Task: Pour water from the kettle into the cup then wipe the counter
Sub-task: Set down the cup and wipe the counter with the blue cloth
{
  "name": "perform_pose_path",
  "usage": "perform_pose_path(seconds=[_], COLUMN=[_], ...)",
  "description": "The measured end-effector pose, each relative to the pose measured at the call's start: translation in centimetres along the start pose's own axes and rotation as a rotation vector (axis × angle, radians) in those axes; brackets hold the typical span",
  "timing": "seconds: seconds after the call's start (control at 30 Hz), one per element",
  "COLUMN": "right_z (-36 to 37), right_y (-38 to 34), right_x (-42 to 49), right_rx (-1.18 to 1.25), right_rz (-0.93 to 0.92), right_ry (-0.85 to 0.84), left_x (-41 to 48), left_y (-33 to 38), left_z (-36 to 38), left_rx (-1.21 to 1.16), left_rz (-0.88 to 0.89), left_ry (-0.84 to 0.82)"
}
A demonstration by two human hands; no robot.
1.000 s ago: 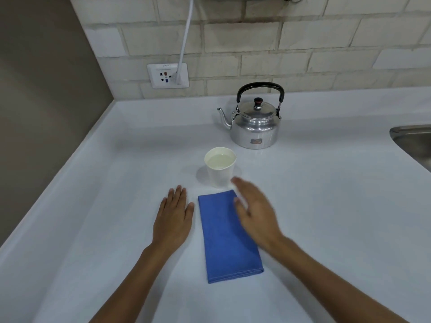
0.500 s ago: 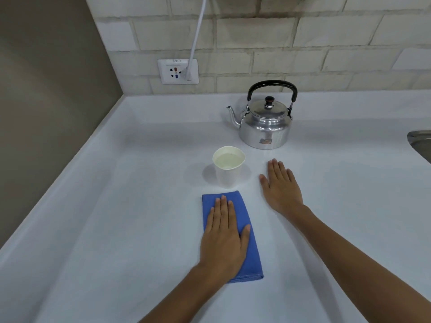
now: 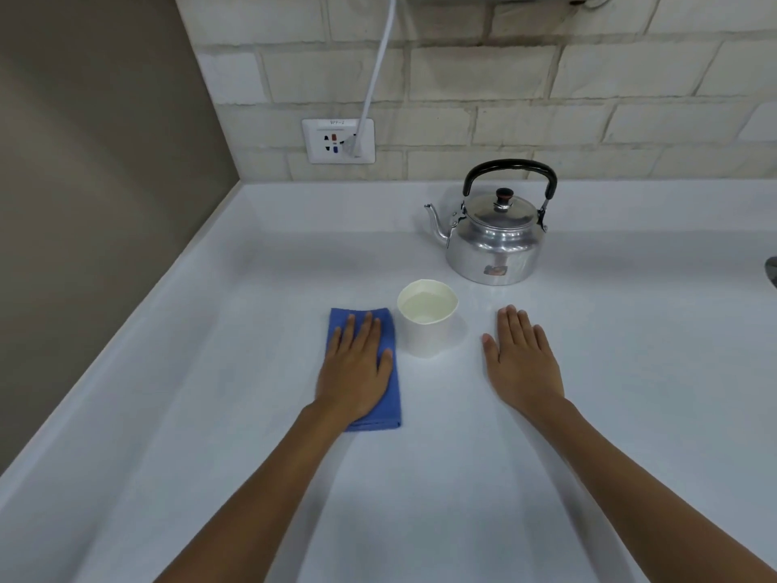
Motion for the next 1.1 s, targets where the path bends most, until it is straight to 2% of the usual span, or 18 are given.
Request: perform_pose_path(seconds=[0.17,0.33,0.43,0.57,0.77,0.97,1.1], right_z=[0.0,0.1,-0.1,-0.3,-0.3,-0.1,-0.1], right_y=[0.1,0.0,-0.1,-0.2,-0.2,-0.2,-0.3], right_x=[0.0,0.2,0.2,0.2,0.1,0.2,0.1], right_rx=[0.006,-0.014,-0.003,-0.006,0.021,0.007,0.008], right_rz=[-0.013,0.003,0.006,-0.010,-0.025,-0.014,-0.023], right_ry=[0.005,0.017,0.020,0.012,-0.013,0.014,0.028], left_x=[-1.9,3.2,7.5,10.0,7.0,9.7,9.8], left_y=[-0.7,-6.0,-4.3,-0.2,-1.4,-2.0,1.2], left_z=[0.3,-2.0,-1.8,-0.5,-0.6,-1.3,-0.3], left_rx=[0.007,0.032,0.016,0.072,0.017,0.049,0.010], left_rz=[0.238,0.065,0.030,0.164,0.468,0.330,0.433], left_ry=[0.011,-0.017,-0.092,-0.167,-0.191,-0.154,-0.164])
Point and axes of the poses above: each hand's wrist, its own x-axis towards the middle knuckle, its own z-axis out of the palm, y = z × x, the point moved 9 cm from there along x, towards the middle knuckle, and after that the axes turned 10 degrees about -y, right-handed, at the moved point
